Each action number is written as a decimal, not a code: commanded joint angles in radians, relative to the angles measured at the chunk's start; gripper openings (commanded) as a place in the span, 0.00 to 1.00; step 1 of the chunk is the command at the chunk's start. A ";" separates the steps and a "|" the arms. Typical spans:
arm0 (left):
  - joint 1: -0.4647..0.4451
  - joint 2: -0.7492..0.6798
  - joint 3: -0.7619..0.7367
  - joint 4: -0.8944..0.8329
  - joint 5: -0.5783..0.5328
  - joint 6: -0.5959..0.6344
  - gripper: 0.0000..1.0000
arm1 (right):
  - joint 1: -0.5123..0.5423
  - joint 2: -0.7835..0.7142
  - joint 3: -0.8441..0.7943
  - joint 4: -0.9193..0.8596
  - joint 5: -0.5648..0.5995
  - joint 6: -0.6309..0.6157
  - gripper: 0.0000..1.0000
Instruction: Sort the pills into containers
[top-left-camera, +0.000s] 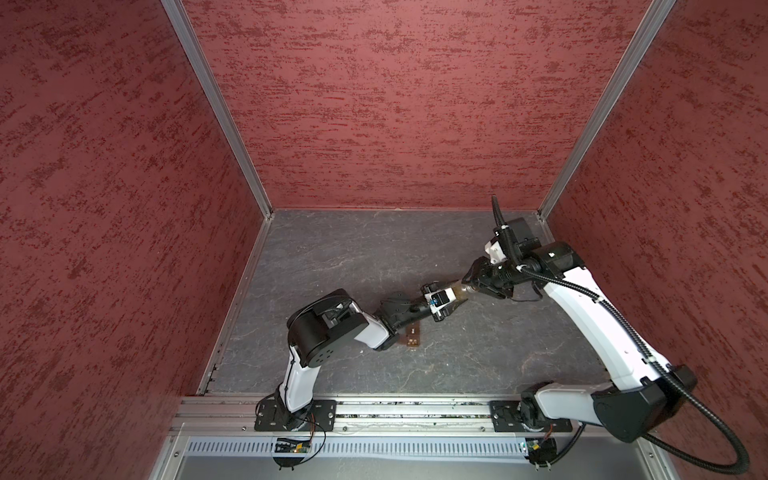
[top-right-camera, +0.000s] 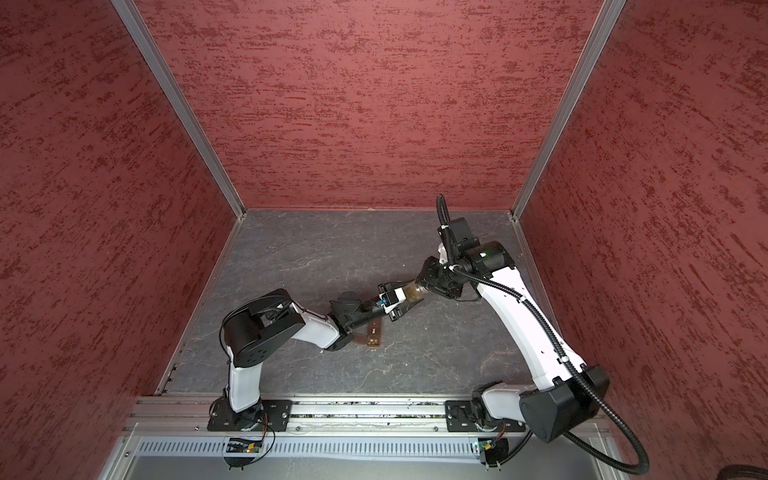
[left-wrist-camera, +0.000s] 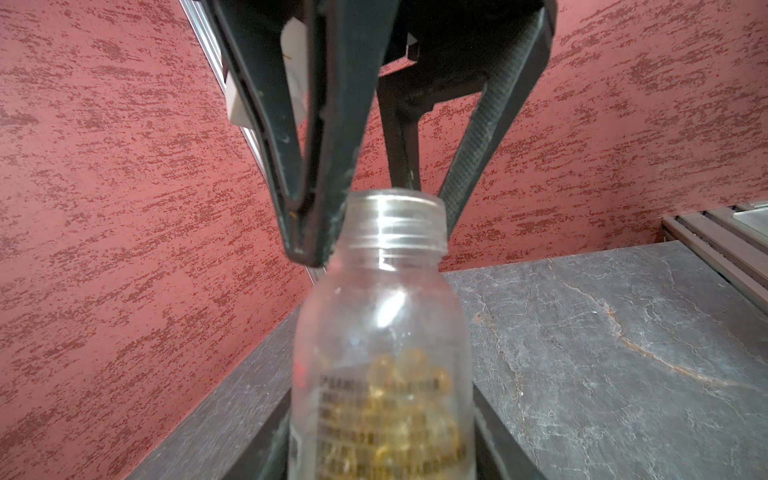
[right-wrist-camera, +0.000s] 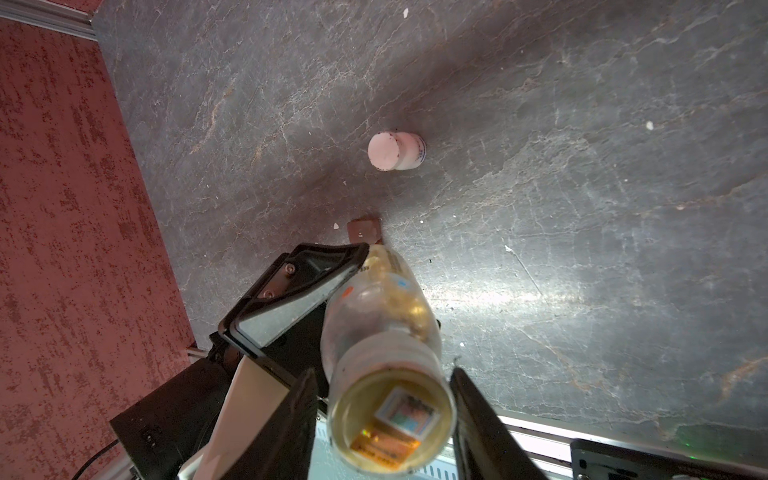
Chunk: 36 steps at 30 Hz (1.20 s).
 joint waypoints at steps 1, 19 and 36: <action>0.009 0.004 0.014 0.044 0.016 -0.016 0.00 | 0.007 -0.020 0.027 -0.011 -0.002 -0.008 0.56; 0.095 -0.082 -0.092 0.044 0.071 -0.113 0.00 | 0.007 -0.011 0.176 -0.053 0.031 -0.196 0.73; 0.097 -0.169 -0.180 0.044 0.094 -0.159 0.00 | 0.020 0.089 0.118 0.125 -0.135 -0.298 0.75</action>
